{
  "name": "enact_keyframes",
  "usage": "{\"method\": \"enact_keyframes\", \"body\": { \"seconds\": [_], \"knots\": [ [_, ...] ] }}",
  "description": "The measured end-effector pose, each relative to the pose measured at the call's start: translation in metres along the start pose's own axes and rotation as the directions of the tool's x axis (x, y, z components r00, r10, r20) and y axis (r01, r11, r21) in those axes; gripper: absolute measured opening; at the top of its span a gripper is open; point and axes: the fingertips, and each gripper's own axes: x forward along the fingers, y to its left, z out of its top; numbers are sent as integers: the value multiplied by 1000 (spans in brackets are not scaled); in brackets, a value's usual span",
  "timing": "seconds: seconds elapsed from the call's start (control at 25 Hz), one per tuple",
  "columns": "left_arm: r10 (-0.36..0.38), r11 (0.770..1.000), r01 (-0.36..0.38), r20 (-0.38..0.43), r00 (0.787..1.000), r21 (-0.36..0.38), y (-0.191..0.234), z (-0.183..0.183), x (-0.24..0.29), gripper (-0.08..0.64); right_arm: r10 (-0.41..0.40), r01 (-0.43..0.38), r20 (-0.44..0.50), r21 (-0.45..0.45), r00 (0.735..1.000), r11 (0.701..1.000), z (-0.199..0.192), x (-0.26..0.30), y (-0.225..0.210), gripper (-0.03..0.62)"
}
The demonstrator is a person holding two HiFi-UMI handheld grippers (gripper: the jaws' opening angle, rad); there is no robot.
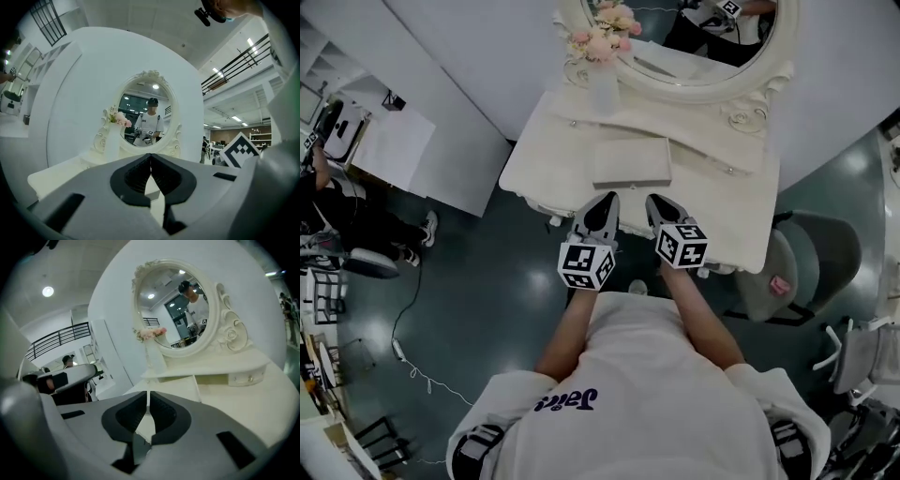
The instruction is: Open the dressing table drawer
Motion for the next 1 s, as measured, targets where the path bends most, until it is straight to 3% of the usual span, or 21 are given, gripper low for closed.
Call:
{"method": "enact_keyframes", "body": {
  "seconds": [0.16, 0.36, 0.48, 1.0],
  "knots": [
    [-52, 999, 52, -23, 998, 3, 13, -10, 22, 15, -54, 58, -58, 54, 997, 997, -25, 25, -24, 15],
    [-88, 996, 87, -52, 995, -19, 33, -17, 46, 15, -102, 111, -166, 44, 981, 993, -57, 50, -38, 21],
    [-121, 993, 120, -77, 990, -23, 36, -22, 60, 15, -133, 141, -218, 22, 967, 990, -71, 63, -47, 87],
    [-192, 981, 181, -198, 961, -72, 58, -52, 85, 15, -180, 197, -355, 12, 918, 980, -111, 122, -60, 144]
  ]
}}
